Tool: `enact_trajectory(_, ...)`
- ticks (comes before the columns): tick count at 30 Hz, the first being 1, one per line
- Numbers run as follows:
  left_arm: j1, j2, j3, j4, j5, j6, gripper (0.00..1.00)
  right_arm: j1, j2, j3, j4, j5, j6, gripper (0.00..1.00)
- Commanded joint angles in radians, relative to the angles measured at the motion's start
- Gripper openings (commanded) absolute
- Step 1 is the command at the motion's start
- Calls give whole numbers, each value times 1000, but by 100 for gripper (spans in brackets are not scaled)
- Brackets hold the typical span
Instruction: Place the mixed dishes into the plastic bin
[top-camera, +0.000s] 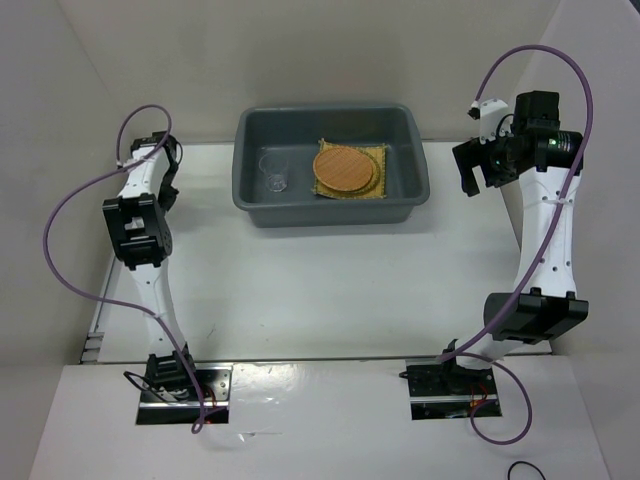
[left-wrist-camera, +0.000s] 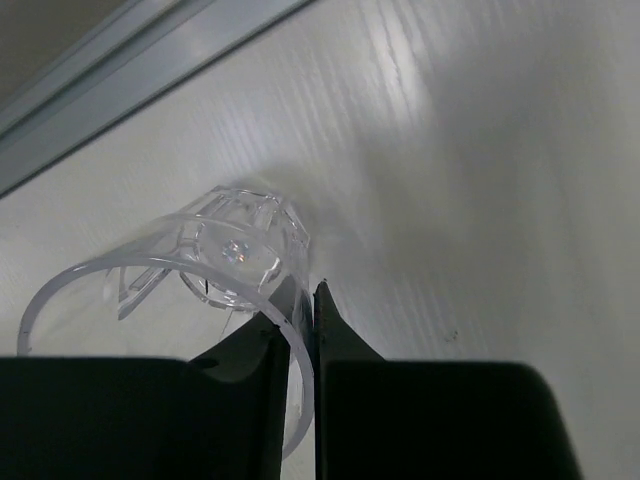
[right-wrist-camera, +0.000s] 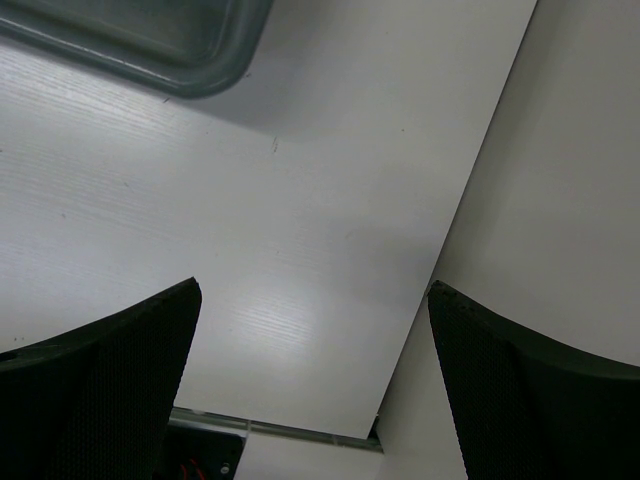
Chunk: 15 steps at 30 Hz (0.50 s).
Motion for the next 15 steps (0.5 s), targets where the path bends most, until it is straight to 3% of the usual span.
enact_trajectory(1,-3,-83,105,34,77,35,0,-6,2,33,6,-9,-8,99)
enact_trajectory(6,-3,-112,347,141,350,114,0,-6,2,33,6,-9,-8,99)
enact_trajectory(8,-41,-144,418,237,560,172,0,-6,2,33,6,-9,-8,99)
enact_trajectory(11,-119,-132,576,517,877,263,0,-6,-7,33,6,-9,-8,99)
enact_trajectory(12,-147,-51,787,529,1045,301,3,-6,-18,33,6,-9,-8,99)
enact_trajectory(13,-179,16,963,511,1094,346,8,-6,-27,24,6,1,-8,99)
enact_trajectory(14,-208,29,955,531,1195,410,12,-6,-27,24,6,1,-8,99)
enact_trajectory(15,-251,-29,857,614,1234,430,17,-6,-41,12,6,1,-8,99)
